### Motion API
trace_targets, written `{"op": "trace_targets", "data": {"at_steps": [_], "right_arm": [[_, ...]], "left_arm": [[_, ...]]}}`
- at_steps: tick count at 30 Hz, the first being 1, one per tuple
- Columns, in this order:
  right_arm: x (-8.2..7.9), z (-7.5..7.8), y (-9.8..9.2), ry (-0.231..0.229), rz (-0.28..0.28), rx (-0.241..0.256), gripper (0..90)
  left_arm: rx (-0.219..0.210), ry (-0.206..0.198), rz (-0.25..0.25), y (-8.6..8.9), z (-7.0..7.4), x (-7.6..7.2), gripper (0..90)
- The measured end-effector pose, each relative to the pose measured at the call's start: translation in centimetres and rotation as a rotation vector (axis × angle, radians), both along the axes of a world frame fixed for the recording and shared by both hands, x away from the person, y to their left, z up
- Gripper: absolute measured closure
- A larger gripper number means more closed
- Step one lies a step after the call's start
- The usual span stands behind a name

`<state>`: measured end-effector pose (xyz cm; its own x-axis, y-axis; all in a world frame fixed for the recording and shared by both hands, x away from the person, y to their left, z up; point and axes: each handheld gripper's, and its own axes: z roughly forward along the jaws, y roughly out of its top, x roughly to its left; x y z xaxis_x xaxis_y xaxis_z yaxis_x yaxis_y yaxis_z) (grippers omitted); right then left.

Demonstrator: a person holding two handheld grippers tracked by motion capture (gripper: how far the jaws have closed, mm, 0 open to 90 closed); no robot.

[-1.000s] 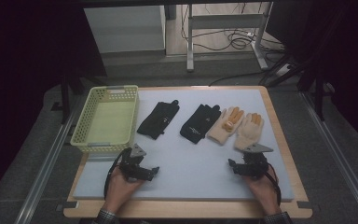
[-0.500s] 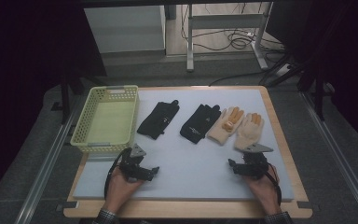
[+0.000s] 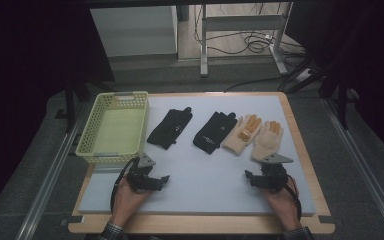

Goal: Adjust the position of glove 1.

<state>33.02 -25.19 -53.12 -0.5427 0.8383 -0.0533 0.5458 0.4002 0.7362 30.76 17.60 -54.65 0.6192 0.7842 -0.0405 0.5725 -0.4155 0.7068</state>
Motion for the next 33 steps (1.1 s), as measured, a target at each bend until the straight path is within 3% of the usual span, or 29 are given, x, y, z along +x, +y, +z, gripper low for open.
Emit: {"op": "trace_targets", "data": {"at_steps": [1,5,12,15,18,22,23,28,33], "right_arm": [[0.0,0.0,0.0,0.000,0.000,0.000,25.3],[0.0,0.0,0.0,-0.001,0.000,0.000,25.3],[0.0,0.0,0.0,-0.001,-0.001,0.002,25.3],[0.0,0.0,0.0,-0.001,-0.001,0.001,25.3],[0.0,0.0,0.0,-0.001,-0.001,0.002,25.3],[0.0,0.0,0.0,-0.001,-0.001,0.002,25.3],[0.0,0.0,0.0,-0.001,-0.001,0.002,25.2],[0.0,0.0,0.0,-0.001,0.000,0.002,25.3],[0.0,0.0,0.0,-0.001,0.000,0.002,25.2]], "left_arm": [[-0.014,-0.003,0.001,-0.2,0.3,0.2,18.1],[0.002,-0.008,0.004,-0.7,0.8,0.8,26.7],[-0.045,-0.024,-0.002,-2.5,2.7,3.0,42.0],[-0.029,-0.032,0.002,-3.2,3.1,3.6,46.6],[-0.001,-0.036,0.007,-4.2,3.7,5.2,50.9],[-0.012,-0.021,0.026,-4.4,3.9,6.9,57.5],[-0.013,-0.011,0.047,-4.4,4.0,8.0,59.7],[-0.005,0.013,0.094,-4.3,4.0,10.4,62.4],[0.018,-0.004,0.136,-4.3,4.1,12.4,59.3]]}}
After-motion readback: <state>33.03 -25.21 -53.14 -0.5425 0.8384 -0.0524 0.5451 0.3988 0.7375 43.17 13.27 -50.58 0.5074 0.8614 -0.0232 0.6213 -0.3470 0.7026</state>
